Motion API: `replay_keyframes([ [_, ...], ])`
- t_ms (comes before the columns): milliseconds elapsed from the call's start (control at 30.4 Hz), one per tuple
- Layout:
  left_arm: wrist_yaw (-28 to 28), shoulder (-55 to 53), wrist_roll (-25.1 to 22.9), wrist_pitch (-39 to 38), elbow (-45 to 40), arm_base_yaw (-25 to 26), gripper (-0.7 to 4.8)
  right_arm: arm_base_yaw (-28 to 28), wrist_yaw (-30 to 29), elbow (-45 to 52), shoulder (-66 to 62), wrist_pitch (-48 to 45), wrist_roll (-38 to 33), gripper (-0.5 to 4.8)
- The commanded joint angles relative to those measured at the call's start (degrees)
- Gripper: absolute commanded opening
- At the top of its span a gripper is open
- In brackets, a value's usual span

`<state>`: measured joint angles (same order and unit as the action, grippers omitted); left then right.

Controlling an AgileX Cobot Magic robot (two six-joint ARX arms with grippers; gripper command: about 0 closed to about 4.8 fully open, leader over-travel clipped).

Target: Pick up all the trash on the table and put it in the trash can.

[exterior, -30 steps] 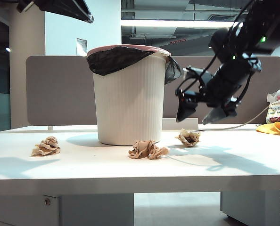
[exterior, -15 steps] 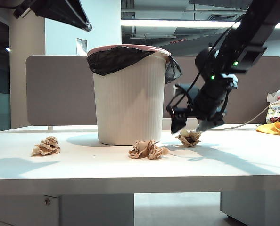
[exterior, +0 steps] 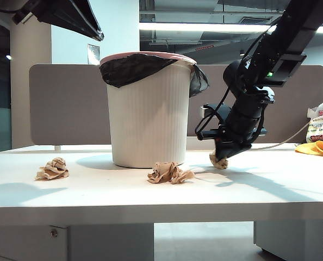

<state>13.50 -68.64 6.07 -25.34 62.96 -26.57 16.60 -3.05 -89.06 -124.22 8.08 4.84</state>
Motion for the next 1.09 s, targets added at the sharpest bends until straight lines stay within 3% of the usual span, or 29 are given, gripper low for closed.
replay_keyframes([
  [33,0.28,0.26,-0.07,-1.31,0.26,0.09,-0.05,0.09,0.00,-0.70,1.92,-0.68,0.13,-0.01],
  [362,0.83,0.52,2.58,3.32,0.76,0.07,-0.05,0.11,3.52,-0.70,19.37,4.35,-0.22,-0.02],
  [493,0.63,0.68,5.29,4.83,5.16,0.09,-0.05,0.11,3.06,-0.72,27.54,2.16,-1.55,-0.02],
  [592,-1.70,0.57,4.79,4.85,11.08,0.07,-0.05,0.13,0.00,-2.25,31.43,0.55,-2.05,-0.02],
  [724,-7.34,-0.17,1.11,4.70,18.56,0.07,-0.06,0.83,-7.52,-10.45,30.51,2.84,-2.08,-0.02],
  [855,-10.93,-1.97,-2.99,2.29,24.20,0.15,-0.06,3.54,-7.82,-20.44,25.51,3.30,-2.91,-0.02],
  [1086,-10.93,-2.86,-3.08,-3.04,26.01,0.15,-0.06,7.08,-9.53,-38.12,11.52,6.73,-3.21,-0.02],
])
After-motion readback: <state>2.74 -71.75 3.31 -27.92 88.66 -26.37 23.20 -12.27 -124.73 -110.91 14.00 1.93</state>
